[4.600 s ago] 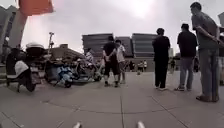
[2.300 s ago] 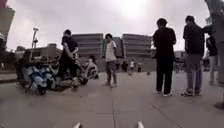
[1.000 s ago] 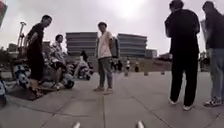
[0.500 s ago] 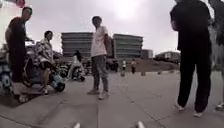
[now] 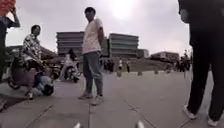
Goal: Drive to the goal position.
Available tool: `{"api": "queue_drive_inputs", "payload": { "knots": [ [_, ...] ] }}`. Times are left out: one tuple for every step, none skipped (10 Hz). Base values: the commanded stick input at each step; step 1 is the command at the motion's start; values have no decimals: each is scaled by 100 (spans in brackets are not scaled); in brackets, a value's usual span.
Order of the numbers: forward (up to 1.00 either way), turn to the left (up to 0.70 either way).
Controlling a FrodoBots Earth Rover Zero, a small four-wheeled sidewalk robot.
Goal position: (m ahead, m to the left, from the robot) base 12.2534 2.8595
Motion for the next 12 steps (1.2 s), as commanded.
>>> {"api": "queue_drive_inputs", "payload": {
  "knots": [
    [70,-14],
    [70,-14],
    [70,-14],
    [70,-14],
    [70,-14],
    [70,-14],
    [70,-14],
    [70,-14],
    [70,-14],
    [70,-14],
    [70,-14],
    [70,-14]
  ]
}}
